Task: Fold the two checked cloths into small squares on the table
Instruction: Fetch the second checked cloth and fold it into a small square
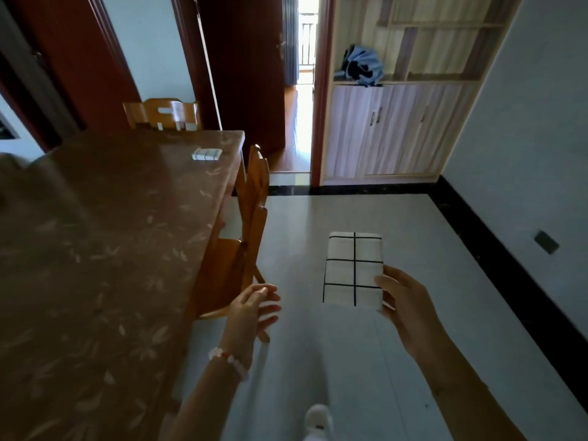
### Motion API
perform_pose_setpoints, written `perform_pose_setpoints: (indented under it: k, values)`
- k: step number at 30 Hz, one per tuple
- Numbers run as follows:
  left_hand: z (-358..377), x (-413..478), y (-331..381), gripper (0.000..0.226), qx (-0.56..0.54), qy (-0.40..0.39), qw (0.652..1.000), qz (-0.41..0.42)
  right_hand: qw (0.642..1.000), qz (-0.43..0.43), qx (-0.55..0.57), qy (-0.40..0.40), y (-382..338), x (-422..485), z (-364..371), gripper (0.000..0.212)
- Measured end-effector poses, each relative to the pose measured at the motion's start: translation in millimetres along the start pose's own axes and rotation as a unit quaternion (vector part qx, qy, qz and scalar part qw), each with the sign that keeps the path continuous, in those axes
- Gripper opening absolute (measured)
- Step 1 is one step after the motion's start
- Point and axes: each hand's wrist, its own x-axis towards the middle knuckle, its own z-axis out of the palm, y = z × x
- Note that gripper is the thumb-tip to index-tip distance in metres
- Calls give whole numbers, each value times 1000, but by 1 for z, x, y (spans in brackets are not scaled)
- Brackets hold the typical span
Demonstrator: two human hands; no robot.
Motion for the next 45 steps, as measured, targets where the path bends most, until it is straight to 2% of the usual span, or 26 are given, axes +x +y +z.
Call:
perform_pose_setpoints:
  k: [5,14,18,22,32,36,41,45]
  values:
    - [38,86,20,24,-10,27,999,15,999,-2,-19,-29,-21,103,10,17]
    - [81,245,109,21,-31,78,996,36,994,-12,-51,-94,-92,294,77,19]
    - [85,302,135,21,-48,112,991,46,988,-18,-68,-140,-112,365,112,24]
    - [94,358,154,21,-43,162,983,72,976,-22,-63,-206,-131,435,145,18]
    - [121,539,204,24,-90,268,958,48,934,8,-82,-348,-182,630,248,19]
    - [137,588,225,20,-182,282,939,75,909,34,-123,-396,-193,685,301,19]
    - [130,634,239,33,-187,265,942,88,875,44,-171,-451,-188,727,365,22]
    - [105,674,245,26,-198,369,905,77,843,65,-201,-495,-171,757,419,19]
